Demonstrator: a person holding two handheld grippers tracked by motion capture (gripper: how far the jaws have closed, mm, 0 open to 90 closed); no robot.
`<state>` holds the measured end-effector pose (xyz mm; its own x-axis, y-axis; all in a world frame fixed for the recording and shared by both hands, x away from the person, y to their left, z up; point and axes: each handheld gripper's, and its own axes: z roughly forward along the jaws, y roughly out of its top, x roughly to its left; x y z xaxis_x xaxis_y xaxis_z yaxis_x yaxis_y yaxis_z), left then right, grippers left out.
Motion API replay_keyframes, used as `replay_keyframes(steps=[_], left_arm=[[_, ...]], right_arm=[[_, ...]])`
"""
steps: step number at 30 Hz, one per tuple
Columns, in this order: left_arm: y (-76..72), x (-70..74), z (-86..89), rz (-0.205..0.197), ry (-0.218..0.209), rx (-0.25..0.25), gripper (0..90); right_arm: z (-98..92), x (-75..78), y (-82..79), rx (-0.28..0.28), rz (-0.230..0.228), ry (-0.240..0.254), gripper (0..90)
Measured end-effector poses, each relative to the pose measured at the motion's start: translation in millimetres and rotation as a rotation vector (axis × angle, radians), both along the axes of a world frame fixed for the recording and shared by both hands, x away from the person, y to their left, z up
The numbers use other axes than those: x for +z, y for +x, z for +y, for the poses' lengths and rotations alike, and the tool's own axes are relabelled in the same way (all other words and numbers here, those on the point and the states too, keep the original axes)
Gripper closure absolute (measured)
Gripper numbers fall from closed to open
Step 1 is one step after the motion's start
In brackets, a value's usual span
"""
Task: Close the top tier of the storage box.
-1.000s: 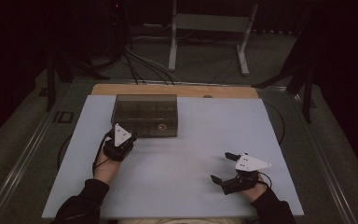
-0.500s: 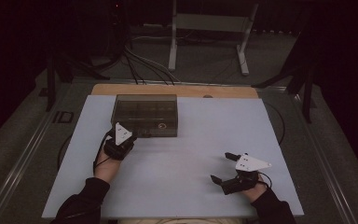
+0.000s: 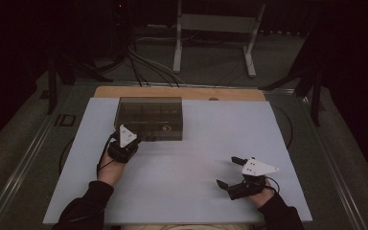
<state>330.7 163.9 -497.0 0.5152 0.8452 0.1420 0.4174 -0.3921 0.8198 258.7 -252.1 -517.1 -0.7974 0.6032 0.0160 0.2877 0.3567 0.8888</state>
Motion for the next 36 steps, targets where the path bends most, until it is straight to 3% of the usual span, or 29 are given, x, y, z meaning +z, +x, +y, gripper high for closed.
replay_keyframes(steps=[36], left_arm=[[14.7, -1.1, -1.9, -0.007, 0.005, 0.018, 89.4]], right_arm=[[-0.5, 0.0, -0.6, -0.001, 0.001, -0.001, 0.0]])
